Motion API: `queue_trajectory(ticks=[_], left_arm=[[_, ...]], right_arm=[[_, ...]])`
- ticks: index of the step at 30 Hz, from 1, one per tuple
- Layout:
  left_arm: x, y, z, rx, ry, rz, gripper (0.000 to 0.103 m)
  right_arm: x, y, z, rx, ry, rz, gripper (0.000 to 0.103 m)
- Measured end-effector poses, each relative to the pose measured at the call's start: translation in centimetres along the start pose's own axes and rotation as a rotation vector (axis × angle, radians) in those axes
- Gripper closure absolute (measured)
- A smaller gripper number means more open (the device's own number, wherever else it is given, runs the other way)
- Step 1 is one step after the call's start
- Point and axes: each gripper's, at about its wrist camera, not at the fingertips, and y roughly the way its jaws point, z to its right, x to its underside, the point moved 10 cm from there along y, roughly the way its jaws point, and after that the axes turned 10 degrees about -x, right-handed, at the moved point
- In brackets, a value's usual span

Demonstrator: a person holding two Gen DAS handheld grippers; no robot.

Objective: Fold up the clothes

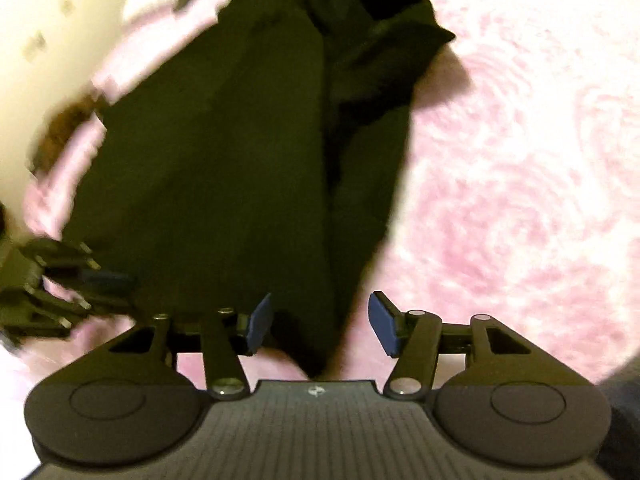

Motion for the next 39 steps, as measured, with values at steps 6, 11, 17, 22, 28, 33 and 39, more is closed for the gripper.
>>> queue_trajectory(ticks=[6, 11, 17, 22, 28, 33, 39], left_arm=[[-1.1, -3.0, 0.0, 0.013, -0.017, 0.065, 0.079], [-2.3, -2.9, 1.6, 0.036, 0.043, 0.106, 0.073], [-2.6, -0.2, 3.1, 0.038, 0.123, 0.1, 0.072], [-2.3, 0.5, 3.3, 0.023, 0.151, 0.089, 0.072], [-1.9, 0.4, 3.0, 0.035, 0.153, 0.079, 0.072], [-1.9, 0.0, 2.7, 0.041, 0.141, 0.074, 0.072], [-3.9, -2.0, -0.3, 0.041, 0.038, 0.114, 0.067]], right_arm=[[1.6, -1.7, -1.4, -0.01, -0.049, 0.023, 0.047], [2.5, -0.4, -1.6, -0.08, -0.048, -0.022, 0.056], [3.6, 1.0, -1.5, -0.022, -0.178, -0.126, 0.066], [3.9, 1.4, -2.9, 0.107, -0.424, -0.16, 0.097], [4.9, -1.1, -6.6, 0.308, -1.105, -0.328, 0.103], [6.5, -1.0, -4.7, 0.389, -1.228, -0.453, 0.103], [2.9, -3.1, -3.9, 0.228, -0.701, -0.309, 0.055]])
